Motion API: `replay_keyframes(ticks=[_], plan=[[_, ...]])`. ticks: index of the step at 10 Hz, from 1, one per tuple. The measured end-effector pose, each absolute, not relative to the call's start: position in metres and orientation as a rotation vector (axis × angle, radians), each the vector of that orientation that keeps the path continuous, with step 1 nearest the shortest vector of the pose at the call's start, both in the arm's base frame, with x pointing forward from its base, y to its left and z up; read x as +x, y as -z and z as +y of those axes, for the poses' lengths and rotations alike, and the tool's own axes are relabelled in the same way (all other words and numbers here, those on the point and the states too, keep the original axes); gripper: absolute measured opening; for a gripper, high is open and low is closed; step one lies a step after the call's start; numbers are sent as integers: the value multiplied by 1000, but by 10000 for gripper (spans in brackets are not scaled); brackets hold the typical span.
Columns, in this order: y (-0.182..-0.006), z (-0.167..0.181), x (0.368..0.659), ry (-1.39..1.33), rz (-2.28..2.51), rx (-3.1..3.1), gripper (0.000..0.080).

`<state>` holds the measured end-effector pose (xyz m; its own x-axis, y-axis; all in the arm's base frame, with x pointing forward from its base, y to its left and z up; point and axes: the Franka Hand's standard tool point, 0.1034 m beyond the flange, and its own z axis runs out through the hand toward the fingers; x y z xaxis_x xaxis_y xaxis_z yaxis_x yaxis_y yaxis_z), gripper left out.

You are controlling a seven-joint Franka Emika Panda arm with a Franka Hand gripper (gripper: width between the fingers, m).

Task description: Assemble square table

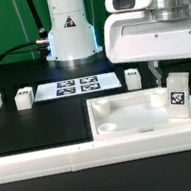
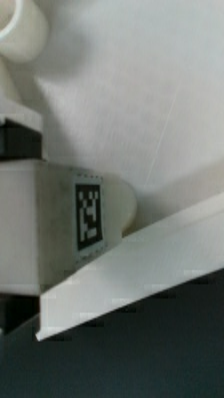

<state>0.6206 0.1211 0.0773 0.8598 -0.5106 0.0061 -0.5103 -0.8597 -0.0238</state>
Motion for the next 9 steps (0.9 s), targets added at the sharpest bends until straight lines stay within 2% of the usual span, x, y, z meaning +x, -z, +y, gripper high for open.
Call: replay_keyframes(ticks=[5, 8, 9], plan=[[-76, 119, 621, 21, 1518, -2693, 292], [-76, 120, 621, 6, 1620, -2626, 296], [-76, 120, 621, 8, 1557, -2664, 499]])
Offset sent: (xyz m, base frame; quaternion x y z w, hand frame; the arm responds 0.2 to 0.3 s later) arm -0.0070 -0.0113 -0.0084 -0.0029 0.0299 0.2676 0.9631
